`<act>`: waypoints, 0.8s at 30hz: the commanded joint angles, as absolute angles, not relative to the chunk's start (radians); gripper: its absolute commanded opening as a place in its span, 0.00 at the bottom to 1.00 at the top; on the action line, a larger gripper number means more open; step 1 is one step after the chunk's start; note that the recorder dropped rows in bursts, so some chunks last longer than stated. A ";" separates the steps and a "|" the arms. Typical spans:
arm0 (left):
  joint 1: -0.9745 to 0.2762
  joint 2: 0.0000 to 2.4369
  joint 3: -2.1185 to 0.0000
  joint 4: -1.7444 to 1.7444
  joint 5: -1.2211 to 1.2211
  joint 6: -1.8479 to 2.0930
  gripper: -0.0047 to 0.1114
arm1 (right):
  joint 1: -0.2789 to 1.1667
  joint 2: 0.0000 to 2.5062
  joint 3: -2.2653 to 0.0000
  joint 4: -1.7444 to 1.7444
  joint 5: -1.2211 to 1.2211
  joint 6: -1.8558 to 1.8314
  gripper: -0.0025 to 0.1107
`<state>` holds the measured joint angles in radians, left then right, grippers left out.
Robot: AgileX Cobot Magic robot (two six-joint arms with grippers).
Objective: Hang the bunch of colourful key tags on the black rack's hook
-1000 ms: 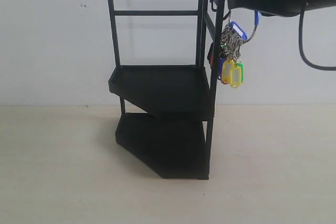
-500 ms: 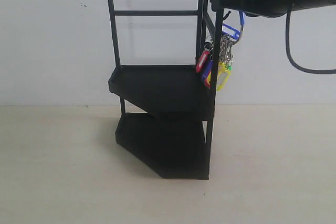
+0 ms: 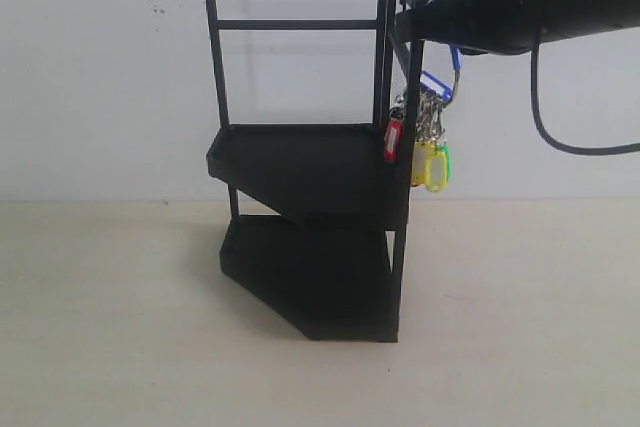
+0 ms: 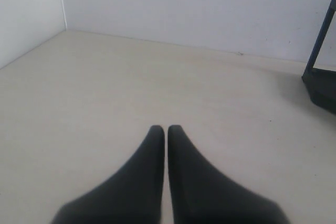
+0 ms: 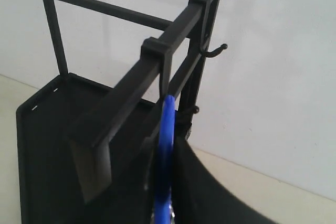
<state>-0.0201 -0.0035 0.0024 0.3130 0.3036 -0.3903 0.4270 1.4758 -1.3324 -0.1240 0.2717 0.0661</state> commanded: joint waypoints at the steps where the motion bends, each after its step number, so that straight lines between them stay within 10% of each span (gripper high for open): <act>1: -0.021 0.000 0.000 0.313 0.294 -0.401 0.08 | 0.429 1.467 -1.338 -0.128 0.227 0.068 0.46; 14: -0.021 0.000 0.000 0.313 0.294 -0.401 0.08 | 0.429 1.257 -1.338 -0.141 0.551 0.077 0.28; 17: -0.021 0.000 0.000 0.313 0.292 -0.401 0.08 | 0.429 1.159 -1.318 -0.090 0.696 0.080 0.04; 24: -0.021 0.000 0.000 0.313 0.292 -0.401 0.08 | 0.429 0.937 -1.082 -0.084 0.721 0.195 0.02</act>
<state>-0.0201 -0.0035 0.0024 0.3130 0.3036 -0.3903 0.4293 0.9988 -1.1583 -0.0868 0.7113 0.1696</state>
